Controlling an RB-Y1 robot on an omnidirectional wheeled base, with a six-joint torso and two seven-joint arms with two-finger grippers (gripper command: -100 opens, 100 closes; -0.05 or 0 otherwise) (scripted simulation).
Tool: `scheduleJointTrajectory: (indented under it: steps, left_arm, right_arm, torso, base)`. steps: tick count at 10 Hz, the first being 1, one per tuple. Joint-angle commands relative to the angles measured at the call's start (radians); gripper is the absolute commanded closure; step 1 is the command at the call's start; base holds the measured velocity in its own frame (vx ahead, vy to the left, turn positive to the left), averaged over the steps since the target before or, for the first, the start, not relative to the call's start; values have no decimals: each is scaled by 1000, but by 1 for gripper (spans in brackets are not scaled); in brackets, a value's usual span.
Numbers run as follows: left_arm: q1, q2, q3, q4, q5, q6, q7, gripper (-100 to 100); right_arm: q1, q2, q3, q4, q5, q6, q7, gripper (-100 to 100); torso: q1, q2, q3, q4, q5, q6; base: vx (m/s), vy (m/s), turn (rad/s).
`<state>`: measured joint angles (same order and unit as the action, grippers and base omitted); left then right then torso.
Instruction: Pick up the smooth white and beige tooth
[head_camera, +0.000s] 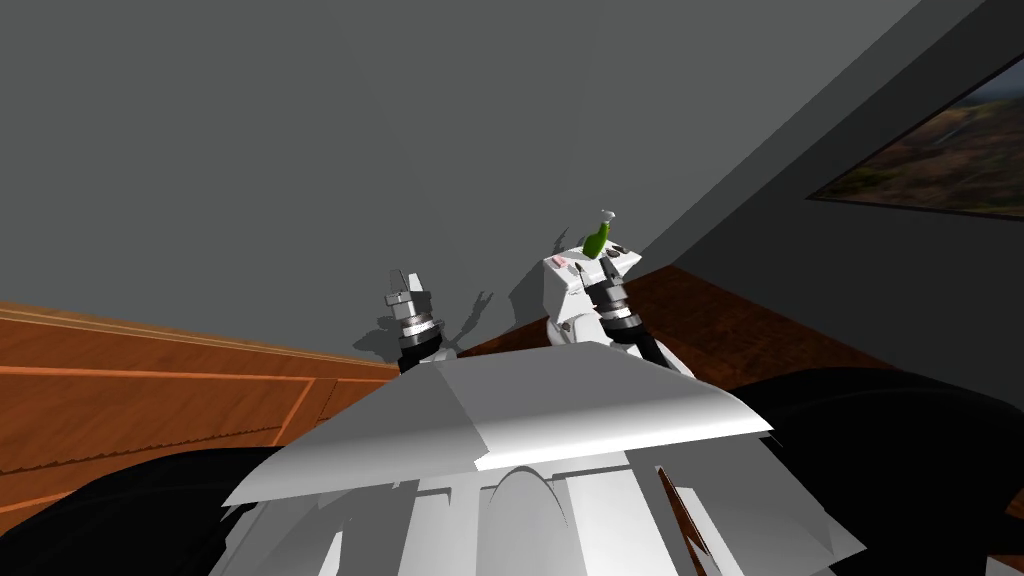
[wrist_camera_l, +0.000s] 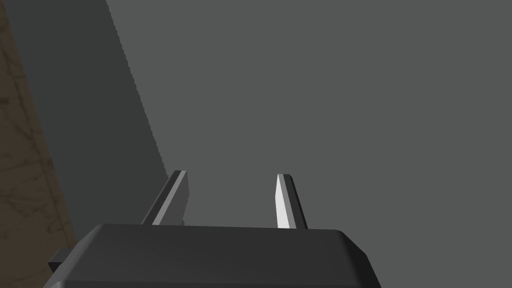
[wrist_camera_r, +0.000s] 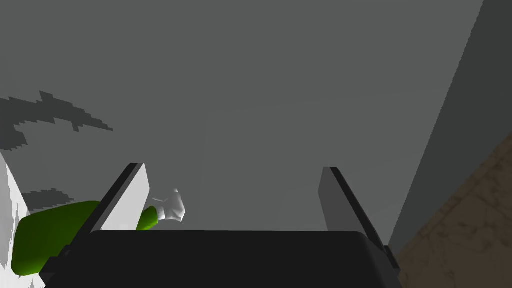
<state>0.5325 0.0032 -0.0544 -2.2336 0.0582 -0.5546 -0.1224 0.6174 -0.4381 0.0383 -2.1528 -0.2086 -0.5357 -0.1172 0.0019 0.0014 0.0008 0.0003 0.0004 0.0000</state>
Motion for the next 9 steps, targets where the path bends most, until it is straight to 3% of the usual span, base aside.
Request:
scheduleJointTrajectory:
  steps: [1, 7, 9]
  left_arm:
    - [0, 0, 0, 0, 0, 0, 0, 0]
    - [0, 0, 0, 0, 0, 0, 0, 0]
    - [0, 0, 0, 0, 0, 0, 0, 0]
  right_arm:
    - [11, -50, 3, 13, -9, -2, -2, -100]
    - [77, -220, 26, 91, -61, 0, -5, -100]
    - [77, -268, 26, 91, -61, 0, -5, -100]
  torso:
    - [0, 0, 0, 0, 0, 0]
    - [0, -1, 0, 0, 0, 0]
    - [1, 0, 0, 0, 0, 0]
  base:
    - [-16, 37, 14]
    - [-14, 35, 26]
    - [-12, 28, 2]
